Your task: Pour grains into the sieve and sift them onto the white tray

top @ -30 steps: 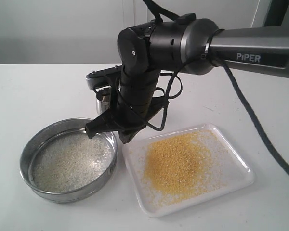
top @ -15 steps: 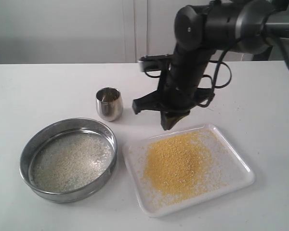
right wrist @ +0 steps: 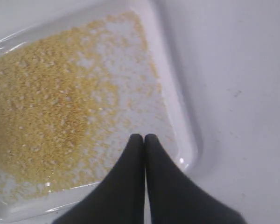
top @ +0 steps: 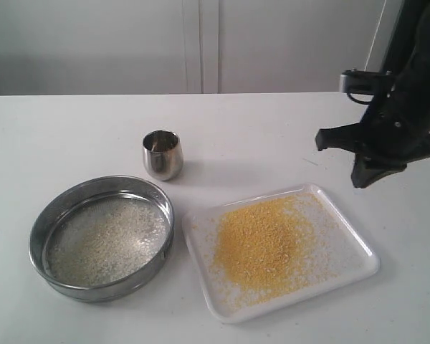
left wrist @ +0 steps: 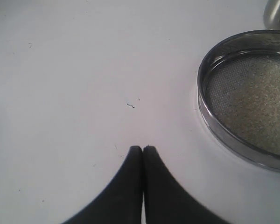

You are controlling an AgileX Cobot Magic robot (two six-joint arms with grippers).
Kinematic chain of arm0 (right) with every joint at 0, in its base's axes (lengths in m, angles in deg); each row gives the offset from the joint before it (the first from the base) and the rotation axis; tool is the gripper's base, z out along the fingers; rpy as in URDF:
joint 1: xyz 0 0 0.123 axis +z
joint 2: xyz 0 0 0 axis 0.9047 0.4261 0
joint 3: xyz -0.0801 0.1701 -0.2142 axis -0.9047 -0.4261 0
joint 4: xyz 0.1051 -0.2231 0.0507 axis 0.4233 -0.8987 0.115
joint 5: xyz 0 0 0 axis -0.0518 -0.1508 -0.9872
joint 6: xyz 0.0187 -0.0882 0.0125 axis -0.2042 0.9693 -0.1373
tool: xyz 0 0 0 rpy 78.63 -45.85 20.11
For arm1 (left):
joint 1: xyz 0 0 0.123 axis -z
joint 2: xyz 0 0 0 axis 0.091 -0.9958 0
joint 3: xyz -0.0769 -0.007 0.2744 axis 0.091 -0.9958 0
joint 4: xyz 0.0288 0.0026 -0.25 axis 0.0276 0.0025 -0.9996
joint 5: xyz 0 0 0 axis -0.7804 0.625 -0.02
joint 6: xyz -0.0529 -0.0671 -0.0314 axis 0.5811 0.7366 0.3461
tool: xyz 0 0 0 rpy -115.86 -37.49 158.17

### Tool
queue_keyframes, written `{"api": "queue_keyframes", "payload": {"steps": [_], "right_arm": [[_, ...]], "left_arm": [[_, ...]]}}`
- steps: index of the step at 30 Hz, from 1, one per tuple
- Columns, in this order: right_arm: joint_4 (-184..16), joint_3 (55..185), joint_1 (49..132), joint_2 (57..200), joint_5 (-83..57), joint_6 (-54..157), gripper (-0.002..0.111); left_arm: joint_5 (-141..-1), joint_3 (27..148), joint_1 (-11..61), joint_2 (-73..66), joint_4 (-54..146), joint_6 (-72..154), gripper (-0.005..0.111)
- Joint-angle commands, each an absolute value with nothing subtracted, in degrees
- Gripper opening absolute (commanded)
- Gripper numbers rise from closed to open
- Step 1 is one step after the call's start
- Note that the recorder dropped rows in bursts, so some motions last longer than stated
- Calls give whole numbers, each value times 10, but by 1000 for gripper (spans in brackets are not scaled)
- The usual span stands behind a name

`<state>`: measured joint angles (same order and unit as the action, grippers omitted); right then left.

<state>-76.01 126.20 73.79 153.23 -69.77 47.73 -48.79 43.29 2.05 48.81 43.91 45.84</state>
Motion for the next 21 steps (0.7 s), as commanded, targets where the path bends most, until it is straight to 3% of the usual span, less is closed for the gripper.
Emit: {"api": "queue_keyframes", "payload": {"steps": [1, 21], "right_arm": [[-784, 1227, 699, 1495, -683, 486, 0], [-845, 1109, 696, 1320, -628, 478, 0]], "left_arm": [[-488, 429, 20, 491, 434, 458, 0], [-488, 429, 20, 491, 434, 458, 0]]}}
